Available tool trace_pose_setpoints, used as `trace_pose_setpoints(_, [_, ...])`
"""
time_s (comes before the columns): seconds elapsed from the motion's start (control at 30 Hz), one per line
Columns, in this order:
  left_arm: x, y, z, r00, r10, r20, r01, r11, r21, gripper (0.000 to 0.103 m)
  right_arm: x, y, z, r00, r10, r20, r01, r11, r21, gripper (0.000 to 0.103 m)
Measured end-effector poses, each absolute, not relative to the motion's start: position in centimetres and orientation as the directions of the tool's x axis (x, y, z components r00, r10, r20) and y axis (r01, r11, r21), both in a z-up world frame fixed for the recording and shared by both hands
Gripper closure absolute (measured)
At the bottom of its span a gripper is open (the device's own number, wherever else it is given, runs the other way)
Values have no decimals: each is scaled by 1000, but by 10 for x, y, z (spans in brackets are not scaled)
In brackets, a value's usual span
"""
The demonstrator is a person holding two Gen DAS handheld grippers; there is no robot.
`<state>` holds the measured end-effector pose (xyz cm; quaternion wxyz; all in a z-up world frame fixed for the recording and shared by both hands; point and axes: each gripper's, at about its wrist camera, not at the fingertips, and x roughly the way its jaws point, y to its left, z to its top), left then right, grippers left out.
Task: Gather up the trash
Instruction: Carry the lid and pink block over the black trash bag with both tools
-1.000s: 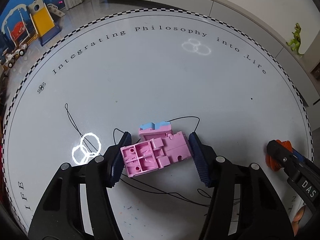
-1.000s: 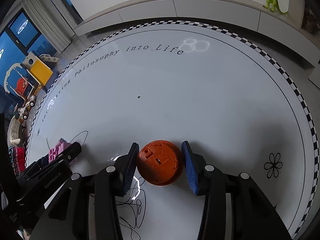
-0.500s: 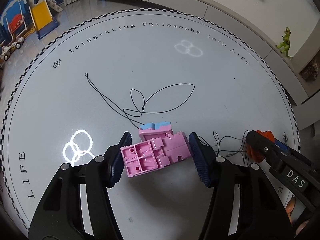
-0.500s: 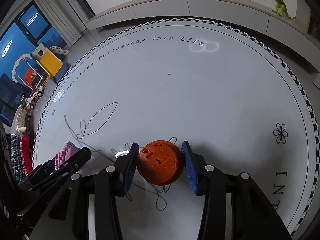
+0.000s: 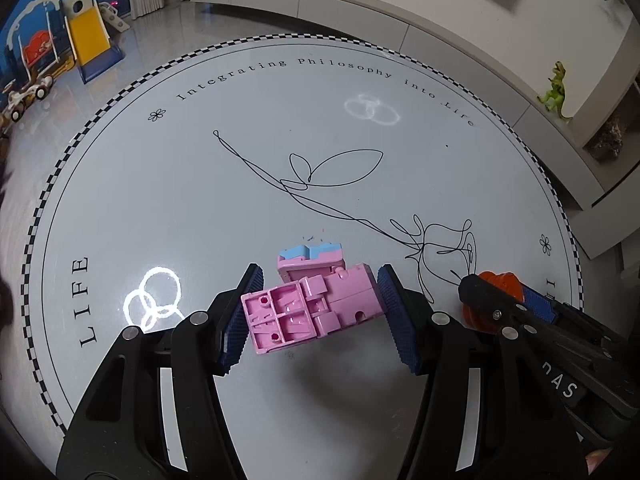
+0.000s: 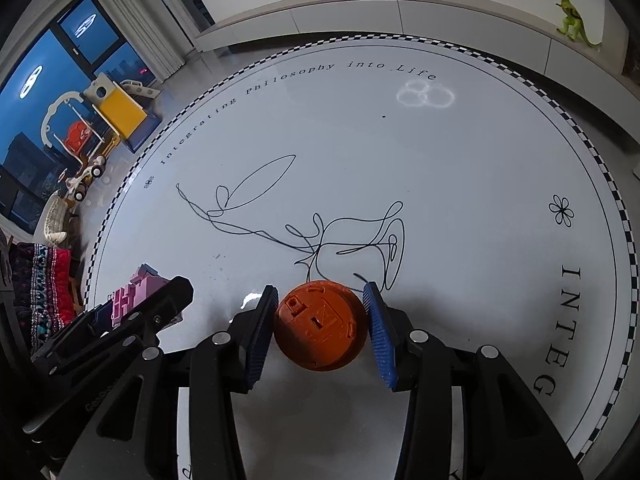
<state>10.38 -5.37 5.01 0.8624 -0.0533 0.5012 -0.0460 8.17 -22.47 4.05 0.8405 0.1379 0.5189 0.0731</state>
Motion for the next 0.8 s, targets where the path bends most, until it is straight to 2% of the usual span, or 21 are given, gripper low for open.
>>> trace_pose_setpoints(0.8, [6,30,62,557,-85,-826,-112,978,-176,45,3,-152,61,456,341,-822,-135,939,315,57])
